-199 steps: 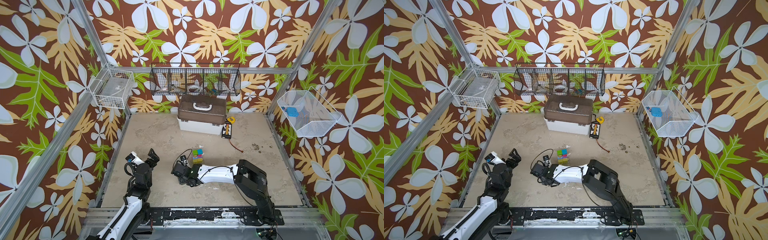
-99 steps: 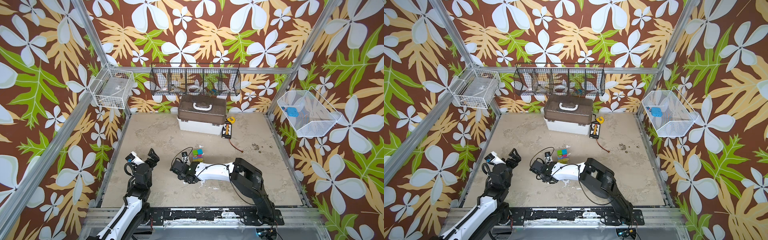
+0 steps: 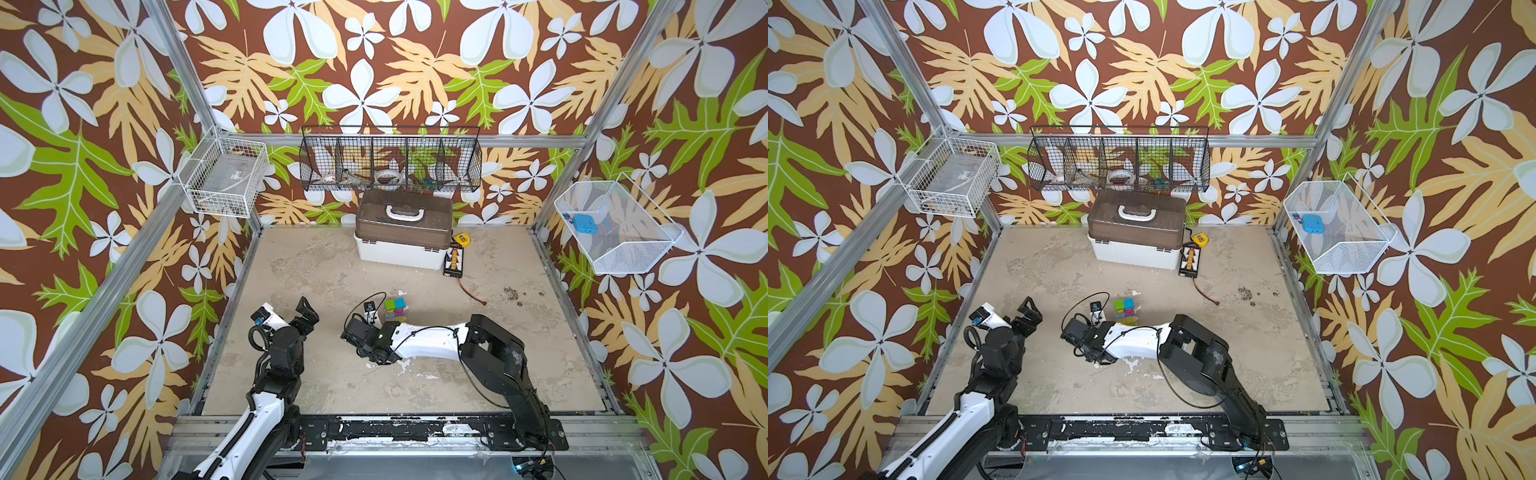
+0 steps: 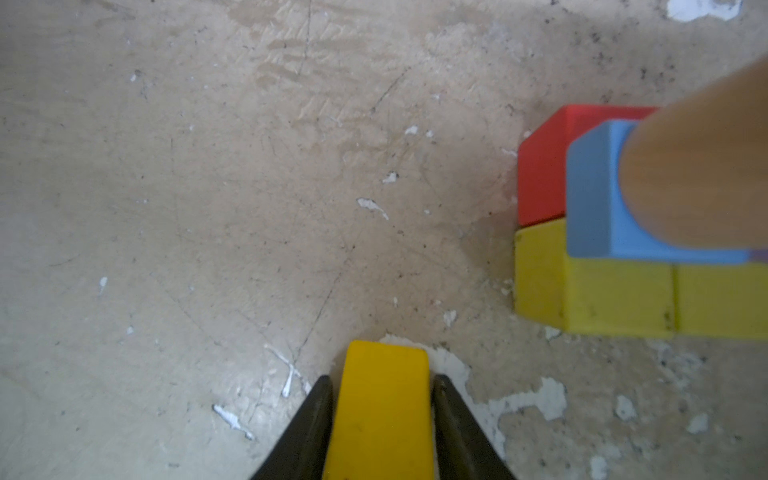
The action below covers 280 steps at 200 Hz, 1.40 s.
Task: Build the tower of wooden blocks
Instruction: 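Close the right gripper on the yellow block and lift it, then carry the yellow block with the right gripper up over the stack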
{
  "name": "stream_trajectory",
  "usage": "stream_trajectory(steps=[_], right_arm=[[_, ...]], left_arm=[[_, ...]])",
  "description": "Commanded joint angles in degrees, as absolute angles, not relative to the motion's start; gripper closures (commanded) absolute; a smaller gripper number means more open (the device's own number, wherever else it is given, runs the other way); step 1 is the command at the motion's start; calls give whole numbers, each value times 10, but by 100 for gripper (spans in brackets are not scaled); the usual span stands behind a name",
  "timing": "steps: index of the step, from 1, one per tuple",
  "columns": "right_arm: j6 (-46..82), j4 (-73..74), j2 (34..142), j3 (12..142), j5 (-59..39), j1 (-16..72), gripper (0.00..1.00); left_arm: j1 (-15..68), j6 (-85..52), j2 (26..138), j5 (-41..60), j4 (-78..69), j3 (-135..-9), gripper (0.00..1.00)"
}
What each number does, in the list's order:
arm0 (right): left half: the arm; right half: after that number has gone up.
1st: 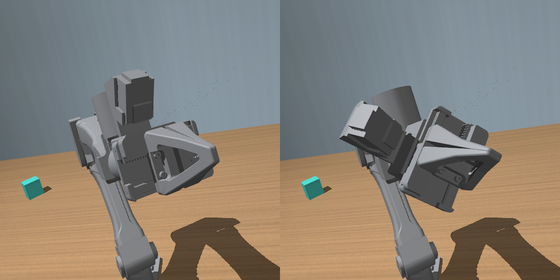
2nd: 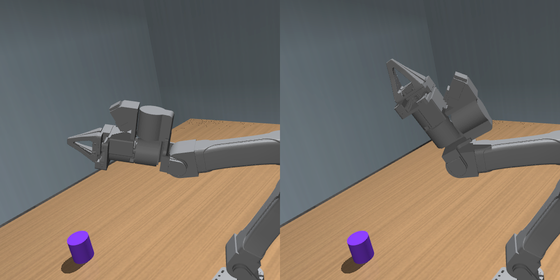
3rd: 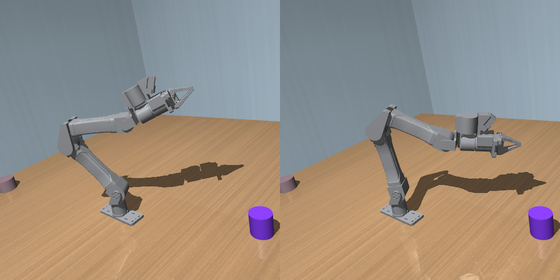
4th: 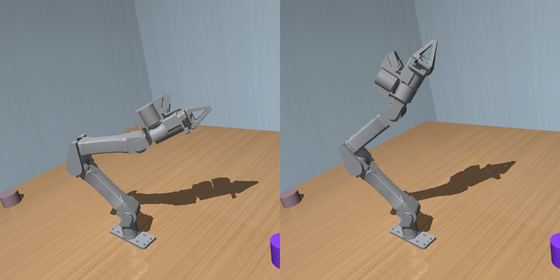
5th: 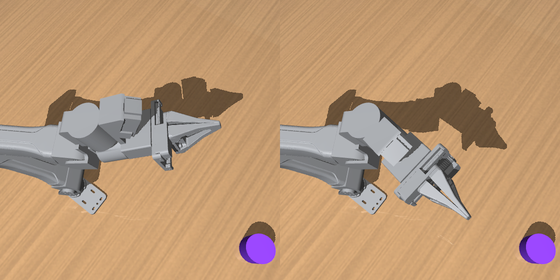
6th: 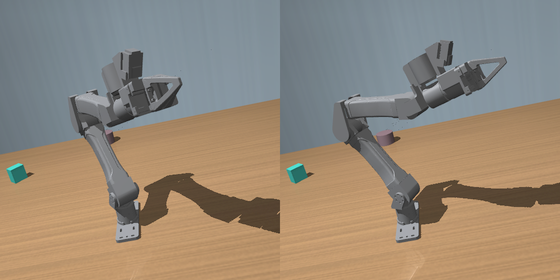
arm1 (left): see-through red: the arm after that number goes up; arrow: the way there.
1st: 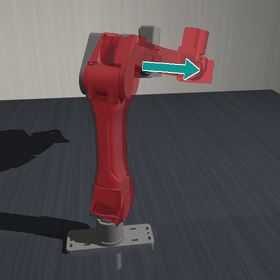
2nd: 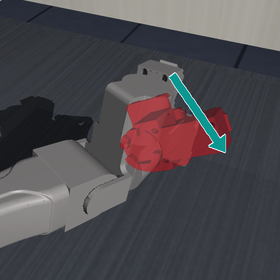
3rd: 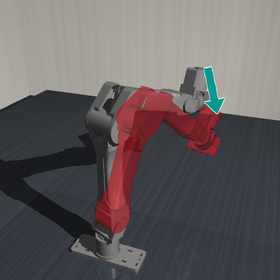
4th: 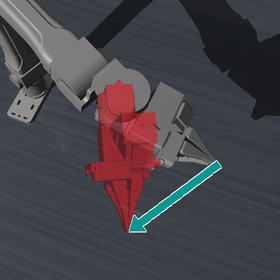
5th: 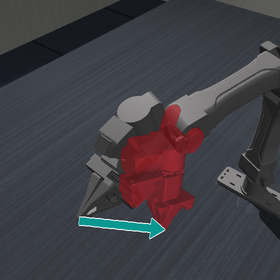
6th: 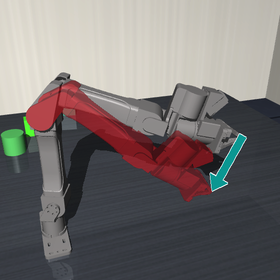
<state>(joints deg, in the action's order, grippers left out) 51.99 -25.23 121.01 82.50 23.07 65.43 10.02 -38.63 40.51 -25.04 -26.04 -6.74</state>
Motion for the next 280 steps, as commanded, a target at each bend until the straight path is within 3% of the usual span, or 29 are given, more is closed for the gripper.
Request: stream_trajectory(steps=[1,32,133,235,280], right_arm=[[506,-283,1201,817,247,660,58],[496,-290,1189,813,248,666,51],[465,-297,1221,849,221,656,54],[450,-314,1203,862,213,656,82],[409,-326,1071,828,241,656,94]], left_arm=[[99,-384,405,-251,-279,-67,0],[99,-384,408,-251,-280,-67,0],[99,-383,405,-250,-279,-68,0],[99,-383,405,-249,-279,-67,0],[99,-386,414,-232,-287,-67,1]])
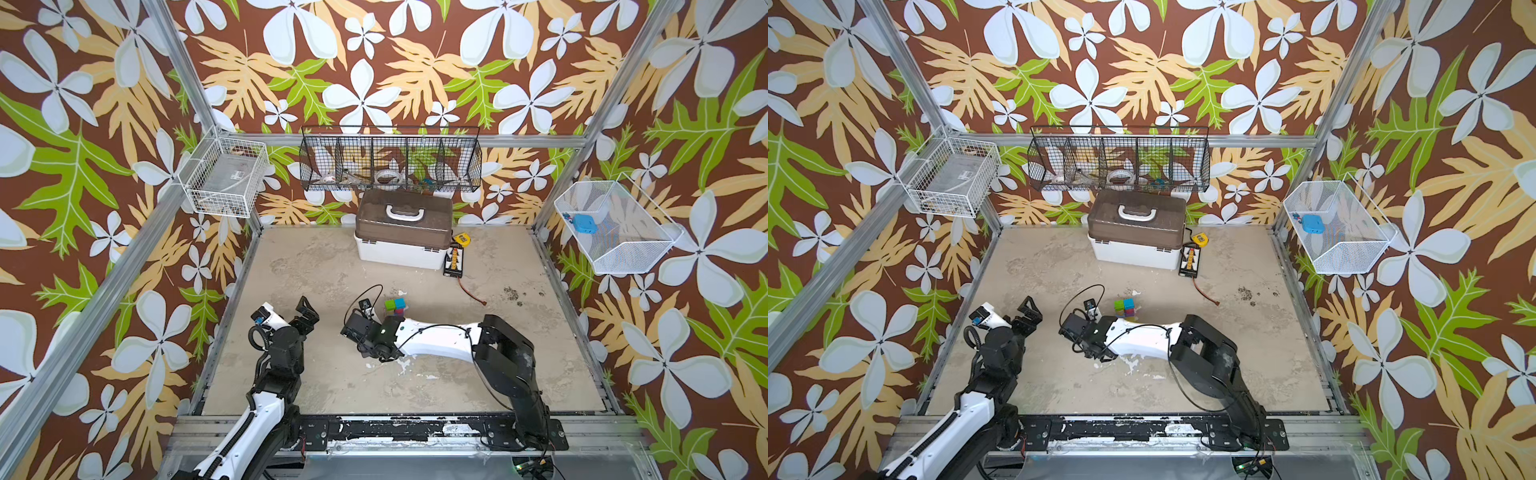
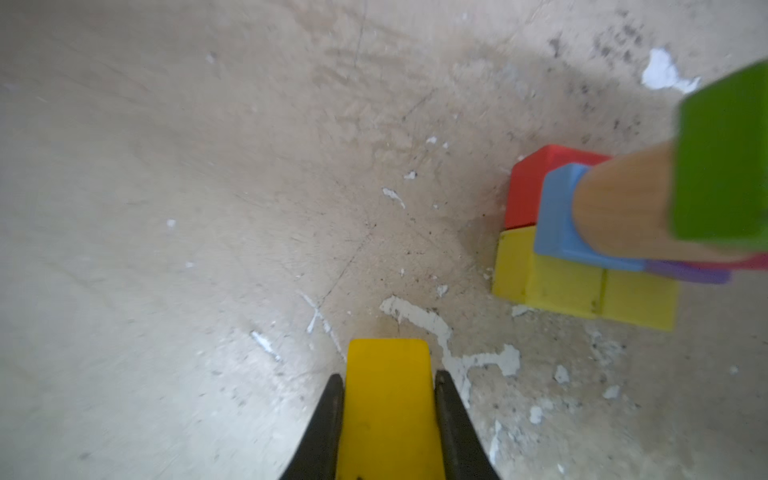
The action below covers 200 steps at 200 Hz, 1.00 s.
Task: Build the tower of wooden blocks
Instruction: 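Carry the yellow block with the right gripper up over the stack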
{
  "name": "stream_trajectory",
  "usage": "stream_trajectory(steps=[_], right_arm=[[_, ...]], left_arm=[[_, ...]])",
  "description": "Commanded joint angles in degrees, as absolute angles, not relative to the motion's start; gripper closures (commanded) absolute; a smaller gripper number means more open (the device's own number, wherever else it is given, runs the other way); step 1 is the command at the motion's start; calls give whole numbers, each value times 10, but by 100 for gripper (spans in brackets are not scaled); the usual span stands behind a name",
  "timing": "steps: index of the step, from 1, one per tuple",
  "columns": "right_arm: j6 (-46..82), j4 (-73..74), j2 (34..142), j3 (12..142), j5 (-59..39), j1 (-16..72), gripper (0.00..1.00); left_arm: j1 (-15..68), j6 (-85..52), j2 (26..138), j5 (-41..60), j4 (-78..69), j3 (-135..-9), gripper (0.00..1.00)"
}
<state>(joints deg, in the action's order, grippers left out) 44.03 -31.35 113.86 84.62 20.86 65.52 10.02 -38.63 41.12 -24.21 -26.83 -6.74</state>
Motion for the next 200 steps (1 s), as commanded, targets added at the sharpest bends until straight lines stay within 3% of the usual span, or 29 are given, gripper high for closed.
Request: stream_trajectory(steps=[1,20,58,76,109,121,141,172,186,200], right_arm=[[408,-327,1066,826,244,656,94],[382,-321,974,796,309,656,96],[192,-217,807,743,382,655,100],[81,-163,746,708,304,644,97],[7,-222,712,755,181,611,93],[-14,-227,698,760,148,599,100],[-67,-268,700,768,20,566,100],[-106,-309,724,756,-83,515,100],[-178,-326,737,744,-172,486,100],[-280,-346,744,727,-191,485,100]], left_arm=[[99,-386,415,-231,-288,-66,1],[99,-389,419,-221,-297,-64,1],[99,-390,418,-215,-302,-63,1],[99,-390,420,-214,-305,-62,1],[99,-387,425,-213,-307,-64,1],[99,-385,426,-213,-306,-64,2],[99,-382,425,-214,-306,-64,2],[99,-378,424,-214,-305,-64,2],[99,-378,423,-213,-306,-63,2],[99,-379,424,-211,-309,-62,2]])
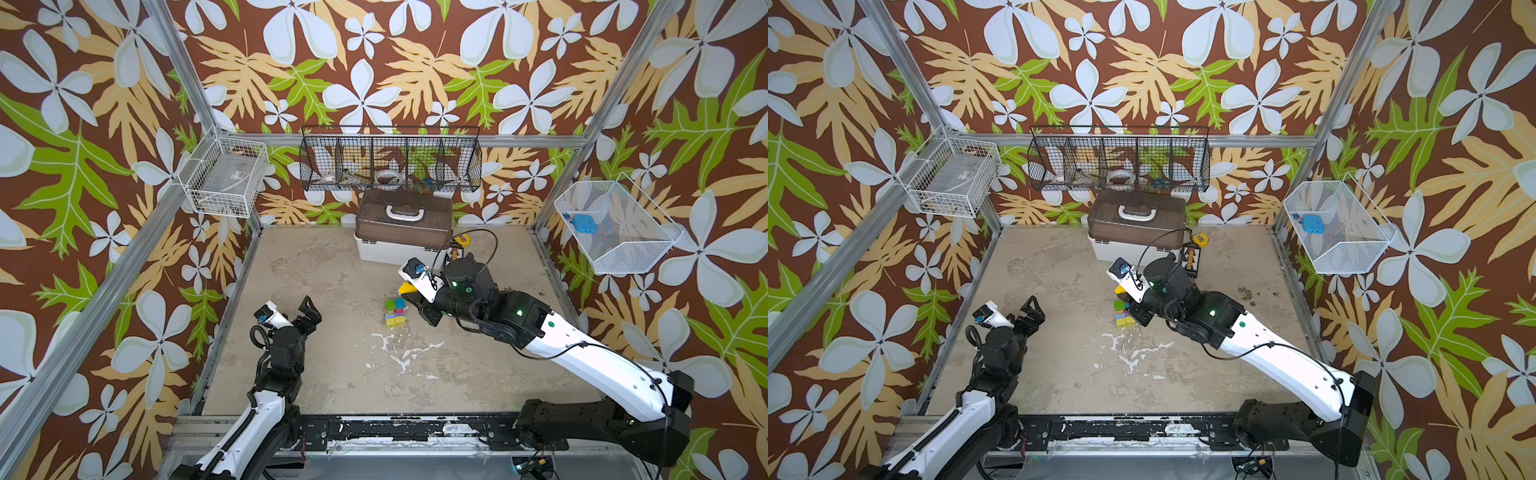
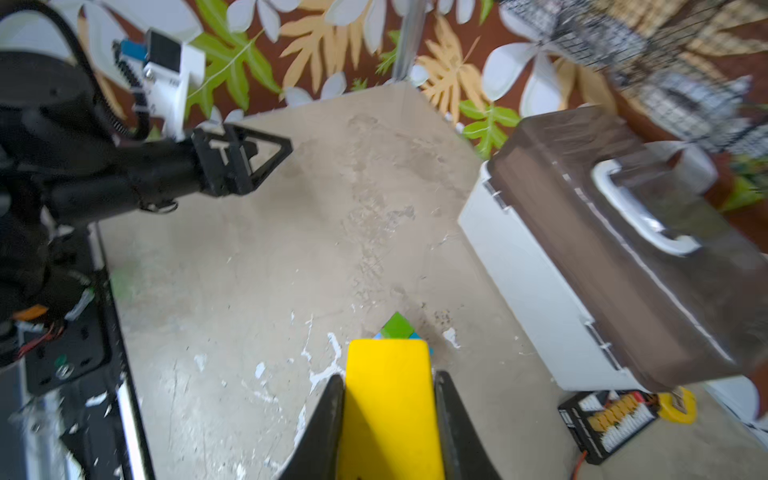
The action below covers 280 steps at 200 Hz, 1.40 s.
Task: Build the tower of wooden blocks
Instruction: 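Carry the yellow block with the right gripper up over the stack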
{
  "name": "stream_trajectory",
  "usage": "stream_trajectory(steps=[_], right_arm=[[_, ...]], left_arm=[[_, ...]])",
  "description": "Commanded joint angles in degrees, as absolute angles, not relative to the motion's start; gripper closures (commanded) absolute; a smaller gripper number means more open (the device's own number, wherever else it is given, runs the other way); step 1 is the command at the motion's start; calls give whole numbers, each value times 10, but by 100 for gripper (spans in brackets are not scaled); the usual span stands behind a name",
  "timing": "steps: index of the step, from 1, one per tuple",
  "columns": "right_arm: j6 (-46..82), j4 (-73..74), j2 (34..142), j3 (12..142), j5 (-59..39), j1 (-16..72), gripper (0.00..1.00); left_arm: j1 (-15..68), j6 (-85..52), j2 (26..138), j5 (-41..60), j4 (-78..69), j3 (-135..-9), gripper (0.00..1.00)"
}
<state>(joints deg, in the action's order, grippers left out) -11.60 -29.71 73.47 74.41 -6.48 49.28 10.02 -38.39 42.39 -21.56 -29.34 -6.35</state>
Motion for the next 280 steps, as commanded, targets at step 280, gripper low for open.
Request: stream_trajectory(steps=[280], right_arm=[[-685,-564,1147,1047,-353,349,100]], left_arm=[[143,-393,533,197,-598,-11,18]])
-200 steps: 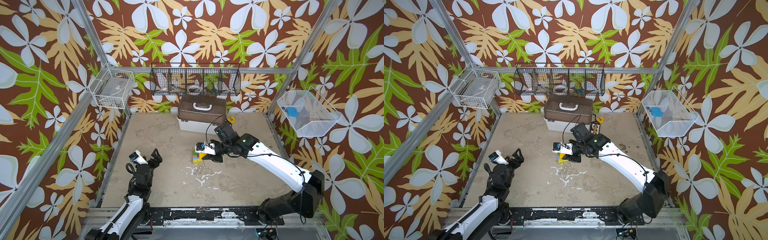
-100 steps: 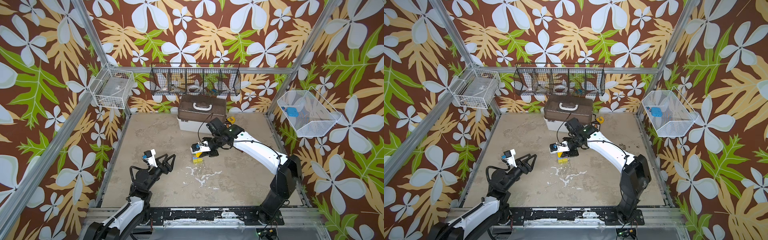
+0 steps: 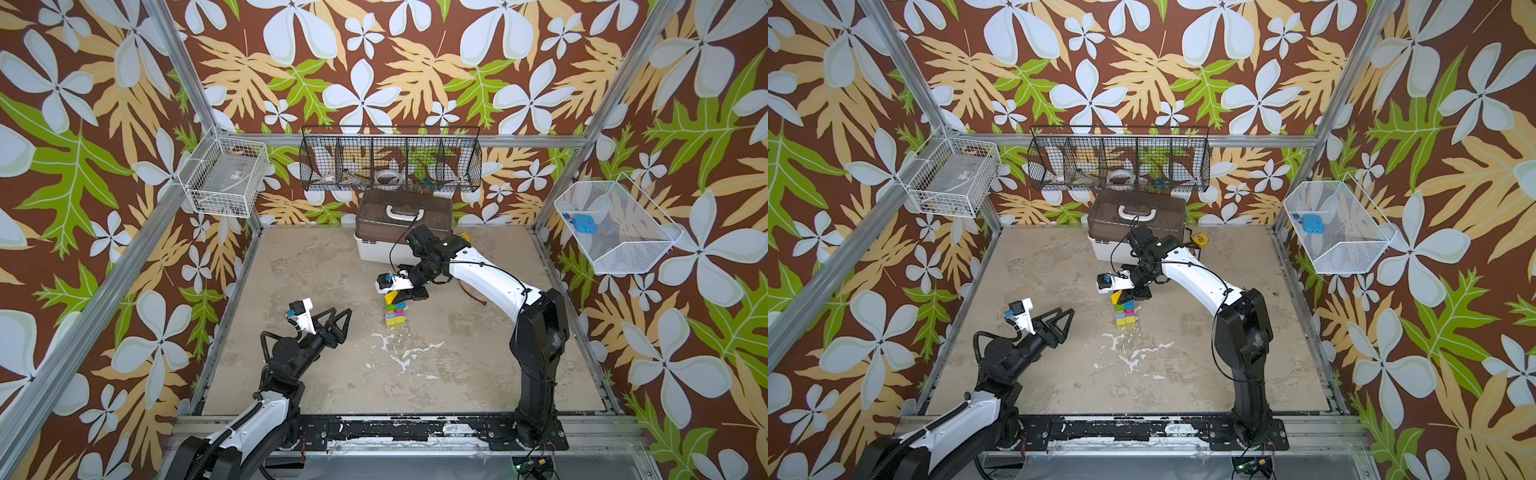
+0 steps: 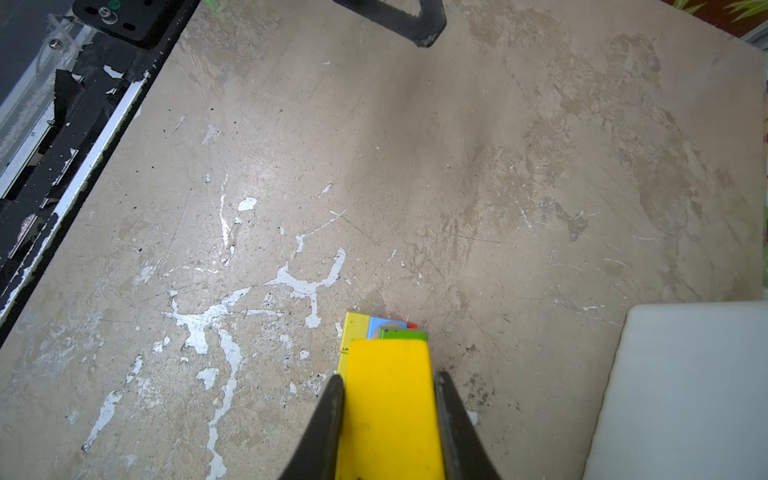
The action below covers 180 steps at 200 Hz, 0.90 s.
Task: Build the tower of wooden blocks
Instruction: 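Carry the yellow block with the right gripper up over the stack, then lower the yellow block onto the green cube atop the stack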
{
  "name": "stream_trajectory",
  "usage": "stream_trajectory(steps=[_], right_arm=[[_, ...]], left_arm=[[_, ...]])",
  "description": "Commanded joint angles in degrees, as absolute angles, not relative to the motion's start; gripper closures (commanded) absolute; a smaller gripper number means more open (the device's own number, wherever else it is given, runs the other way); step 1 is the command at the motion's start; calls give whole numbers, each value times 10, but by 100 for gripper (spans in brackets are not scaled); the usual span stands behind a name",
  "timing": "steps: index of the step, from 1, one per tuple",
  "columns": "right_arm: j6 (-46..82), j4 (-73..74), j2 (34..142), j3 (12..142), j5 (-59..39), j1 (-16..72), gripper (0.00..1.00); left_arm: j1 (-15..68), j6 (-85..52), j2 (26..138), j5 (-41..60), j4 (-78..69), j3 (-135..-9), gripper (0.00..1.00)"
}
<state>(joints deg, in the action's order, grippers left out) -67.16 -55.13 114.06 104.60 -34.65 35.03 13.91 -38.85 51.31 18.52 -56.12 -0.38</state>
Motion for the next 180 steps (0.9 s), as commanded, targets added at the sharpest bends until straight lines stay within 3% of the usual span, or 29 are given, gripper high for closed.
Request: stream_trajectory(steps=[1,180], right_arm=[[-685,-564,1147,1046,-353,349,100],[-661,-519,1188,1042,-318,348,97]], left_arm=[[143,-393,533,196,-598,-11,18],[161,-378,536,172,-562,-30,20]])
